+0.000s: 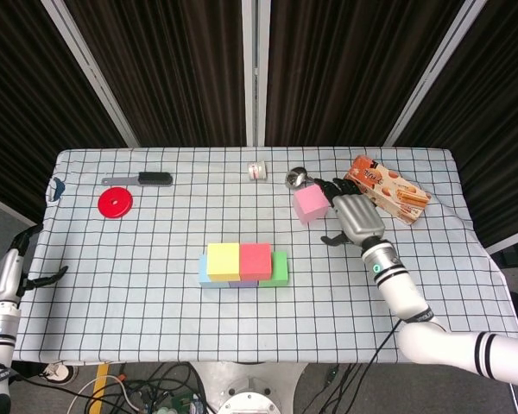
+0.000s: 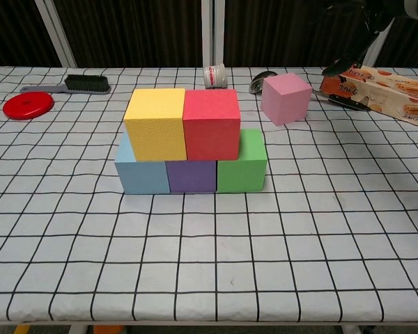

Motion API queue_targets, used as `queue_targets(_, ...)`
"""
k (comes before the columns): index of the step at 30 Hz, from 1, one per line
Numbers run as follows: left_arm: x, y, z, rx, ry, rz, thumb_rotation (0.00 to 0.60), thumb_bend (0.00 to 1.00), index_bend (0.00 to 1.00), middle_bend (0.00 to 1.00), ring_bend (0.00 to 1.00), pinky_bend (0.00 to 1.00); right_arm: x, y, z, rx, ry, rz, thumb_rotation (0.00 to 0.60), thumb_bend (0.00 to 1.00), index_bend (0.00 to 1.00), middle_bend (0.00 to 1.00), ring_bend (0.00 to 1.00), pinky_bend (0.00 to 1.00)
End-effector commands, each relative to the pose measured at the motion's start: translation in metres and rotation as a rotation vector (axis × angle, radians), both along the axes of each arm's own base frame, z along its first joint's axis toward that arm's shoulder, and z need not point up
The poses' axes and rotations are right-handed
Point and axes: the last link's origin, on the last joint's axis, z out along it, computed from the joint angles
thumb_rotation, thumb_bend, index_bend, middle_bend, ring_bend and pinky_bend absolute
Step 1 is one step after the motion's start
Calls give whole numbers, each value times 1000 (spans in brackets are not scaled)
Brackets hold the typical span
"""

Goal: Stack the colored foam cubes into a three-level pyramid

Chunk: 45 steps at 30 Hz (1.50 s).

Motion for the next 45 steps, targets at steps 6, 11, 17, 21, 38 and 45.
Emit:
queue_targets(6, -1, -3, 5, 16, 6, 0, 600, 160, 129, 115, 11, 74, -23, -44, -44, 30, 172, -50, 600, 100, 0, 120, 0, 0)
queue_targets(11, -1, -4, 6, 16, 9, 1, 600, 160, 129, 115, 11, 74, -23, -64, -56, 67, 214, -33, 600, 101, 0, 120, 0, 0)
queue_targets(17, -3, -4, 3, 4, 10, 5, 600, 160, 129, 116, 10, 75, -19, -83, -65, 91, 239, -4, 600, 113, 0, 130, 0, 0)
queue_targets(21, -5, -5, 3, 1, 11, 11, 600, 160, 129, 115, 11, 74, -17, -90, -69, 99, 252, 7, 600, 123, 0, 131, 0, 0)
queue_targets(38, -10, -6, 1, -7, 3, 20, 600, 160, 129, 115, 10, 74, -3, -97, -73, 88, 208, 68, 600, 211, 0, 558, 76, 0)
queue_targets(45, -7, -5, 0, -10, 1, 11, 600, 160, 129, 115, 11, 74, 9, -80, -45, 48, 178, 83, 600, 193, 0, 618, 98, 0)
